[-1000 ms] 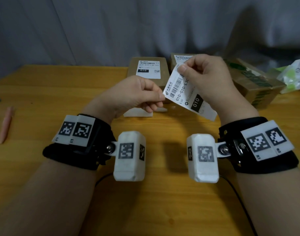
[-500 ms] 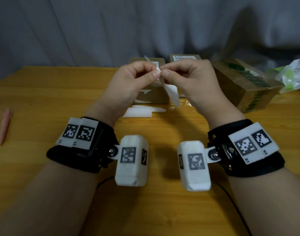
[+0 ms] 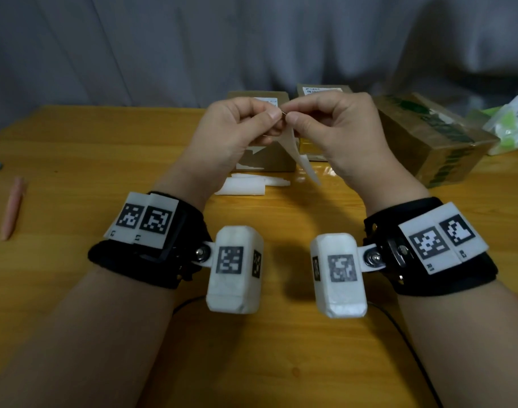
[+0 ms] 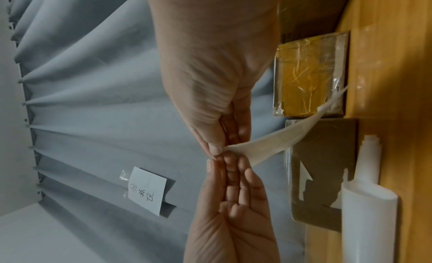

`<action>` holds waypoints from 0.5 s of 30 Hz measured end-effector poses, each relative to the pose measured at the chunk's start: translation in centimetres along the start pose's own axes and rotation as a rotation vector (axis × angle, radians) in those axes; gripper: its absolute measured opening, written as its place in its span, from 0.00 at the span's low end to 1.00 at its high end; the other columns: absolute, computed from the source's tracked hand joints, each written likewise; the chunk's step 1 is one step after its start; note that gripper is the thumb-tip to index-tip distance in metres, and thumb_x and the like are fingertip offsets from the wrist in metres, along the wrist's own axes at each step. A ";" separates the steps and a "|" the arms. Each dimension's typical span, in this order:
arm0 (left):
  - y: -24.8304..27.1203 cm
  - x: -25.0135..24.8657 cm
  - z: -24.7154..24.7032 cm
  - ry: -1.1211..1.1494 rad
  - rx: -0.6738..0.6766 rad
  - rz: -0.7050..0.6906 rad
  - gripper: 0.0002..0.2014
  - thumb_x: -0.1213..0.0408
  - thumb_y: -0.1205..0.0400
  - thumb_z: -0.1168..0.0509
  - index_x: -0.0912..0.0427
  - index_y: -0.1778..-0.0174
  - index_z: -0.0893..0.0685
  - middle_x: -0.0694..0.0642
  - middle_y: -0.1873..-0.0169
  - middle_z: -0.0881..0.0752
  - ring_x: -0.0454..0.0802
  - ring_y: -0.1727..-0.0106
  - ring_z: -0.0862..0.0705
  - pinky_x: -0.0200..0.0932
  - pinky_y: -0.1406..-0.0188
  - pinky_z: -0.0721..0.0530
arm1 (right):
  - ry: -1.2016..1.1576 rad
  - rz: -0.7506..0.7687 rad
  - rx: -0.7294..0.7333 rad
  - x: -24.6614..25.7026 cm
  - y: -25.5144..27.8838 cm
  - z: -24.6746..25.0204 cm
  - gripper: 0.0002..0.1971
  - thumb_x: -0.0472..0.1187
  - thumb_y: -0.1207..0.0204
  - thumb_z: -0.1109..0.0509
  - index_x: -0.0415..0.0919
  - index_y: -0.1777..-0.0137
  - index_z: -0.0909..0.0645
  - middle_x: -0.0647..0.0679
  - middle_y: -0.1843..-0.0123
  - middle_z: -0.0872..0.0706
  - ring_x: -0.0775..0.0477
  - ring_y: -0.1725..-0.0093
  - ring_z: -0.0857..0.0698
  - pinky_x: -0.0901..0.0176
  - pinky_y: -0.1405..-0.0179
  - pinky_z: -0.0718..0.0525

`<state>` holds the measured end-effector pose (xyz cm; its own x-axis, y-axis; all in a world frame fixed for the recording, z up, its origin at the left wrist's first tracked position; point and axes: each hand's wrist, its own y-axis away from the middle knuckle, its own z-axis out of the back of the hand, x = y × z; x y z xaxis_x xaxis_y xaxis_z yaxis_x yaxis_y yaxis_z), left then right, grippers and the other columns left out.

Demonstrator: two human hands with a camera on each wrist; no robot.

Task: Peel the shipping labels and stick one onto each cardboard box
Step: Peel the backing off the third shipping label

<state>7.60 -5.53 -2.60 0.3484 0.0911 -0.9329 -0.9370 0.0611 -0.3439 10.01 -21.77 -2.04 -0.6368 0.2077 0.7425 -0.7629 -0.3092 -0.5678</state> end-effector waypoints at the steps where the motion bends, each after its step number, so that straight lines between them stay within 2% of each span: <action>1: 0.0 0.0 0.0 0.003 0.001 0.001 0.06 0.67 0.18 0.36 0.60 0.55 0.14 0.52 0.63 0.11 0.44 0.58 0.14 0.36 0.54 0.16 | 0.008 0.001 0.003 0.0 0.0 0.0 0.09 0.33 0.23 0.30 0.36 0.45 0.13 0.48 0.54 0.10 0.51 0.50 0.11 0.55 0.46 0.12; 5: 0.1 0.0 0.1 0.008 0.009 0.011 0.06 0.66 0.18 0.36 0.61 0.54 0.14 0.53 0.61 0.11 0.45 0.56 0.14 0.39 0.52 0.16 | 0.017 0.006 0.006 -0.1 0.0 0.0 0.09 0.33 0.23 0.30 0.36 0.44 0.14 0.47 0.53 0.10 0.50 0.49 0.11 0.53 0.46 0.12; 15: 0.0 0.1 0.0 0.011 0.004 0.024 0.05 0.68 0.19 0.36 0.61 0.55 0.14 0.54 0.61 0.11 0.46 0.55 0.13 0.41 0.49 0.15 | 0.014 0.011 0.017 -0.2 0.0 0.1 0.09 0.33 0.23 0.30 0.36 0.45 0.13 0.49 0.54 0.10 0.51 0.50 0.11 0.55 0.46 0.12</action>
<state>7.61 -5.54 -2.74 0.3251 0.0815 -0.9421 -0.9451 0.0635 -0.3207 10.14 -21.90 -2.15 -0.6465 0.2174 0.7313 -0.7542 -0.3268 -0.5695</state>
